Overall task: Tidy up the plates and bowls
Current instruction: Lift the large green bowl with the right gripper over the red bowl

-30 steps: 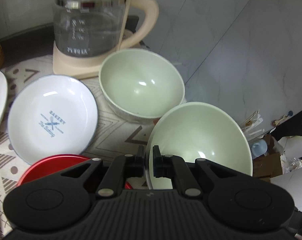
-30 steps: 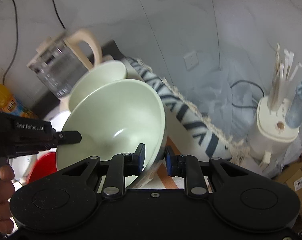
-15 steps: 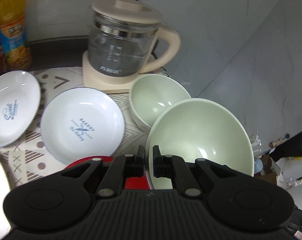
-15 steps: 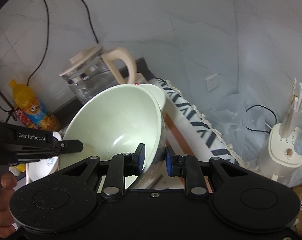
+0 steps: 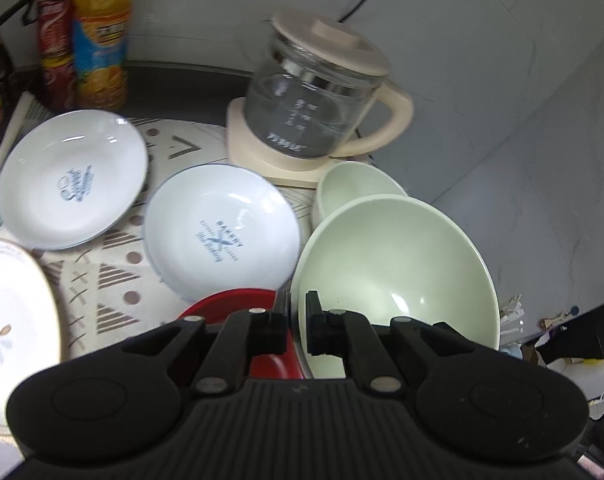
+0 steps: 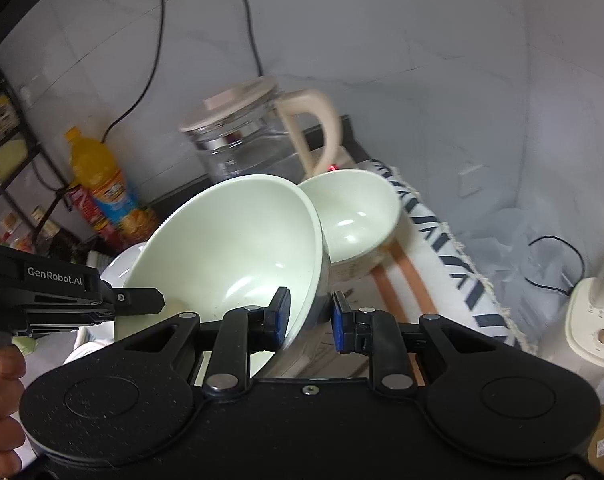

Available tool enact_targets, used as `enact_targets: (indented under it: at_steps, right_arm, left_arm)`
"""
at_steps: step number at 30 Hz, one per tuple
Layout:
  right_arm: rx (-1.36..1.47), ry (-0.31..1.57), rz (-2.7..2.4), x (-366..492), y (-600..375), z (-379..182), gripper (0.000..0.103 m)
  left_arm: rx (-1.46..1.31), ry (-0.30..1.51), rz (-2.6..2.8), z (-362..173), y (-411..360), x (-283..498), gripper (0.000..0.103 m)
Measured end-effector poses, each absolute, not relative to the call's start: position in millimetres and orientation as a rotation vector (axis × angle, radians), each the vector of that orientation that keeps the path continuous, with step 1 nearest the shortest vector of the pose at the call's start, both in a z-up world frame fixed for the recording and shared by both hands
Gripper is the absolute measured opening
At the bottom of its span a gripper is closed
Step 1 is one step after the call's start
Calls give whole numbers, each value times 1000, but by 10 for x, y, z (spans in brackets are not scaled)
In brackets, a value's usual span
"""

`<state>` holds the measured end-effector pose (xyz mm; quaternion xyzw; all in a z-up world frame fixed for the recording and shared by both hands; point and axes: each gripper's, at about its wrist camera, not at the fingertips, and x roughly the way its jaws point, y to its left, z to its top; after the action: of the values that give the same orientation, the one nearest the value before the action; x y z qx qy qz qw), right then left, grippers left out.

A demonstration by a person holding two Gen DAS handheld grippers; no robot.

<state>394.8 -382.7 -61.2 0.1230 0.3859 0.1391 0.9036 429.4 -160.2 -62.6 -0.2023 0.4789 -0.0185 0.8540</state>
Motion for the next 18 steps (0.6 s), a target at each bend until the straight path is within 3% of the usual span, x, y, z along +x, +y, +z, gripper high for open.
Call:
enact_targets:
  at_steps: [18]
  right_arm:
    - [152, 860, 435, 3933, -3395, -678, 22]
  left_arm:
    - [-499, 1039, 105, -780, -1249, 3936, 6]
